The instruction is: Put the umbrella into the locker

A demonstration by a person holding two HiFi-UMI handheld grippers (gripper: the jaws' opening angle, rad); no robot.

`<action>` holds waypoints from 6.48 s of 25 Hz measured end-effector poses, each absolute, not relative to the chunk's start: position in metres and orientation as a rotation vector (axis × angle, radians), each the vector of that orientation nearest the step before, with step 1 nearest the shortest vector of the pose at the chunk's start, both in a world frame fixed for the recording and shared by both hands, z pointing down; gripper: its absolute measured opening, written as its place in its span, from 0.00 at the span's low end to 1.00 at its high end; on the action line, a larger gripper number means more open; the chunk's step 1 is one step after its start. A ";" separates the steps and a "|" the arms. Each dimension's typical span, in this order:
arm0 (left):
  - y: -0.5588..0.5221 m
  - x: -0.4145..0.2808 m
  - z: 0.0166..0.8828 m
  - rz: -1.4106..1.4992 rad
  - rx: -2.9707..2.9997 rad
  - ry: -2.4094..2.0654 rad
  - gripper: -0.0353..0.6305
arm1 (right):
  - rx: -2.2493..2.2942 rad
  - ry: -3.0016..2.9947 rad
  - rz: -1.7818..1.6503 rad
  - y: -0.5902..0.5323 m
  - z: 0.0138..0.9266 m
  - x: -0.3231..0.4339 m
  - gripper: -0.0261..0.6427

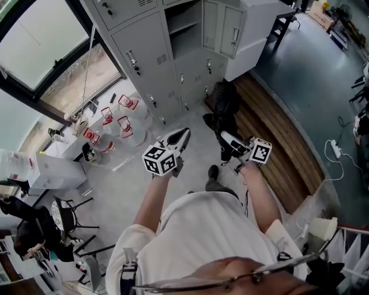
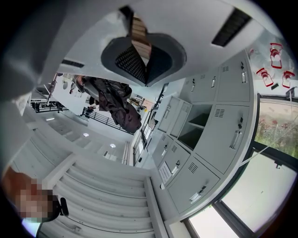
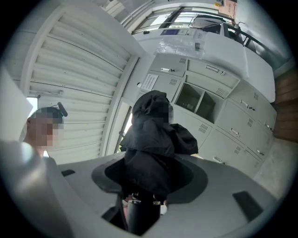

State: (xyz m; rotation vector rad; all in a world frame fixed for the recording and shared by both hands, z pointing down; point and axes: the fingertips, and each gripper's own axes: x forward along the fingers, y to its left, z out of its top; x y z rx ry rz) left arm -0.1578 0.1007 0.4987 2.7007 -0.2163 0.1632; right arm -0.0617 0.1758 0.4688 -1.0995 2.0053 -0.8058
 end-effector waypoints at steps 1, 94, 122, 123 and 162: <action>0.095 -0.152 0.498 0.162 2.700 -0.225 0.06 | -1.091 2.008 -0.811 0.169 0.469 -0.056 0.39; -0.280 0.061 0.564 0.253 2.546 -0.454 0.06 | -1.665 2.129 -1.171 -0.289 0.642 0.208 0.38; -0.307 0.070 0.569 0.161 2.405 -0.949 0.06 | -1.961 2.929 -0.762 -0.443 0.699 0.224 0.38; -0.306 0.070 0.571 0.161 2.399 -0.956 0.06 | -1.970 2.951 -0.737 -0.448 0.700 0.223 0.38; -0.308 0.084 0.573 0.112 2.364 -1.051 0.06 | -2.018 3.214 -0.268 -0.486 0.701 0.227 0.60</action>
